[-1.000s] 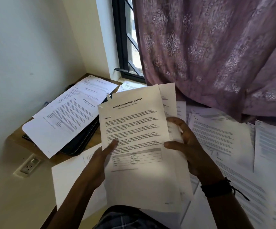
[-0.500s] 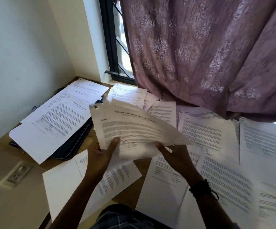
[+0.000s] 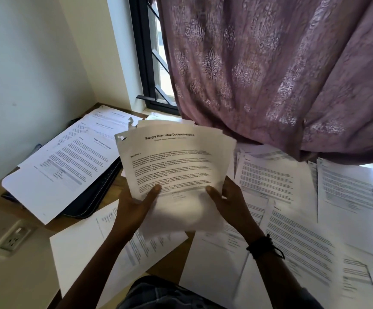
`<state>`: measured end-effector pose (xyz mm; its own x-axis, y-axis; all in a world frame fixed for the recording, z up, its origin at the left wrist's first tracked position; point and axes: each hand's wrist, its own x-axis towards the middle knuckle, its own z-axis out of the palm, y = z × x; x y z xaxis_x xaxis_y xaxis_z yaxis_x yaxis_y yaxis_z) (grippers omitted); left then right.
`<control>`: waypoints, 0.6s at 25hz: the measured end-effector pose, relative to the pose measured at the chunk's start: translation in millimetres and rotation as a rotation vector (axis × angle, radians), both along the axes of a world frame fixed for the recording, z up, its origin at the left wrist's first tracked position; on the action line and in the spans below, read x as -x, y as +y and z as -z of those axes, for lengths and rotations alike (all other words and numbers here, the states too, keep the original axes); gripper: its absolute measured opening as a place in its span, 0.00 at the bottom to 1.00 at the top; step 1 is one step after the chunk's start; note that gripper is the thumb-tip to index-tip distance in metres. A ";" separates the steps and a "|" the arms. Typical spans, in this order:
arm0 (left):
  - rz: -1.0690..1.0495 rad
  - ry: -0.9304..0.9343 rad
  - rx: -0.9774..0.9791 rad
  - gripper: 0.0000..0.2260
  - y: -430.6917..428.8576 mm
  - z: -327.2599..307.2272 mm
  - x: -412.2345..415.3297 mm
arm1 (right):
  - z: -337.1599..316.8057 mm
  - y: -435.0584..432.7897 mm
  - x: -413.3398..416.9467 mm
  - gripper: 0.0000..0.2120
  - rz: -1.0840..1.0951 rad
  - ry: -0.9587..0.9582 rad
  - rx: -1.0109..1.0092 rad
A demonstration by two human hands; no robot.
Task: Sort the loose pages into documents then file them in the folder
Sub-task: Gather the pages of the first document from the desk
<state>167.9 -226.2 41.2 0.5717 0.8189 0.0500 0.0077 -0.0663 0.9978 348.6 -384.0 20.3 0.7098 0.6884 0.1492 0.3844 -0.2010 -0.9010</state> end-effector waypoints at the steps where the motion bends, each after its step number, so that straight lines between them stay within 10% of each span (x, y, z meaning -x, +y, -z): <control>1: 0.039 -0.002 -0.002 0.15 0.6 -3.2 -0.7 | -2.8 -0.2 -2.0 0.06 0.004 0.021 0.007; 8: 0.039 0.041 0.136 0.13 9.4 3.1 -2.2 | -9.6 4.3 -20.5 0.08 -0.145 0.160 0.155; 15: -0.087 0.038 0.128 0.16 13.3 1.8 2.5 | 31.3 23.9 -105.9 0.29 0.296 0.202 0.319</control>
